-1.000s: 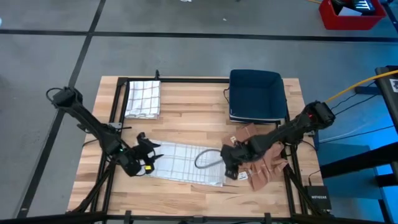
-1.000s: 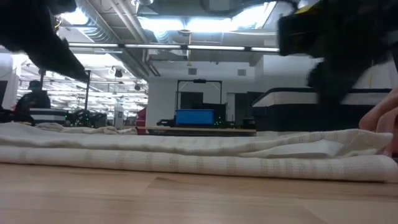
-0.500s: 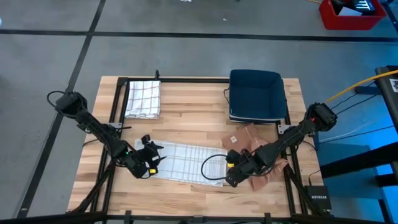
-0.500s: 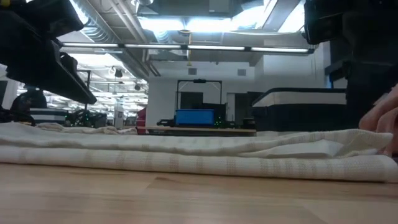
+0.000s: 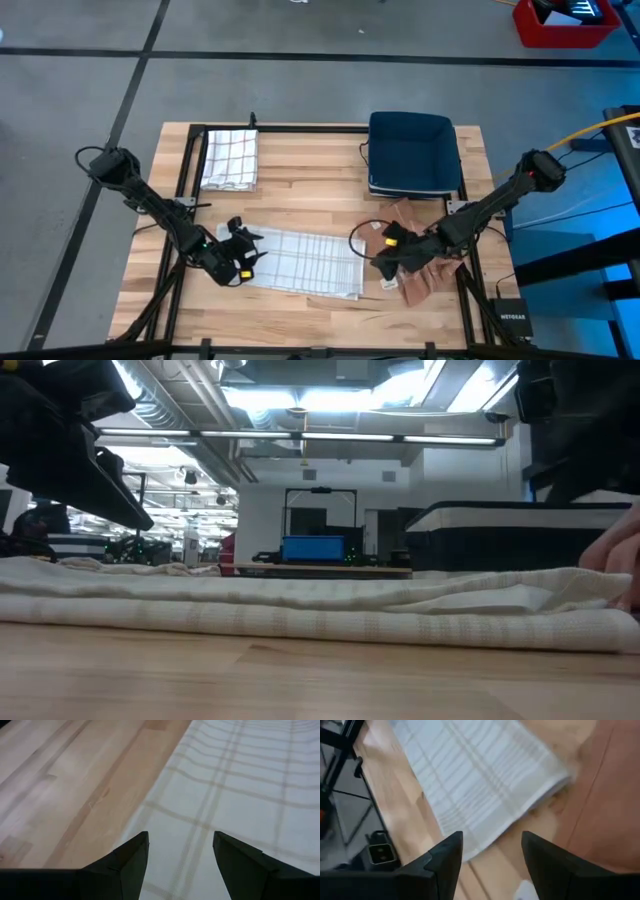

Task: Fold towel
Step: Fold the white towel on the table

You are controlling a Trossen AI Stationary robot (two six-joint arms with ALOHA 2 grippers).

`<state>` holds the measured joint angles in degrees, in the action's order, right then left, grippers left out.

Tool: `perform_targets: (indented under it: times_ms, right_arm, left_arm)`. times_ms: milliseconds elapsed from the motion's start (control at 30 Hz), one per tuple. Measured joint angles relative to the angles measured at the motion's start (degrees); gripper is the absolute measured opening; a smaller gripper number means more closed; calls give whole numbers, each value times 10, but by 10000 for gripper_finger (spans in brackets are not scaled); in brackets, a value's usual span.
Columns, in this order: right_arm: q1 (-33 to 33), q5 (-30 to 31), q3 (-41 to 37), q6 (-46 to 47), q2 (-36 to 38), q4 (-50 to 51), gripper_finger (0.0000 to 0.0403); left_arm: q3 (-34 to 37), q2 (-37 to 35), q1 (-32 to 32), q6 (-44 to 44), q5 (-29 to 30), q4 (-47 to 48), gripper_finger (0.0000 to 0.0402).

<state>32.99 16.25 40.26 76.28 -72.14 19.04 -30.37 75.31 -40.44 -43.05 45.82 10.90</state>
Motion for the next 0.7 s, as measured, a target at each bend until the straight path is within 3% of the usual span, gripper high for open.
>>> perform_targets:
  times_ms: [133, 367, 700]
  right_arm:
    - [0, -35, -15, 46, -17, -55, 212]
    - [0, -38, -47, 75, -115, -224, 258]
    - [0, -35, -44, 166, -231, -275, 265]
  left_arm:
    - [0, 0, 5, 0, 0, 0, 214]
    - [0, 0, 5, 0, 0, 0, 214]
    - [0, 0, 5, 0, 0, 0, 214]
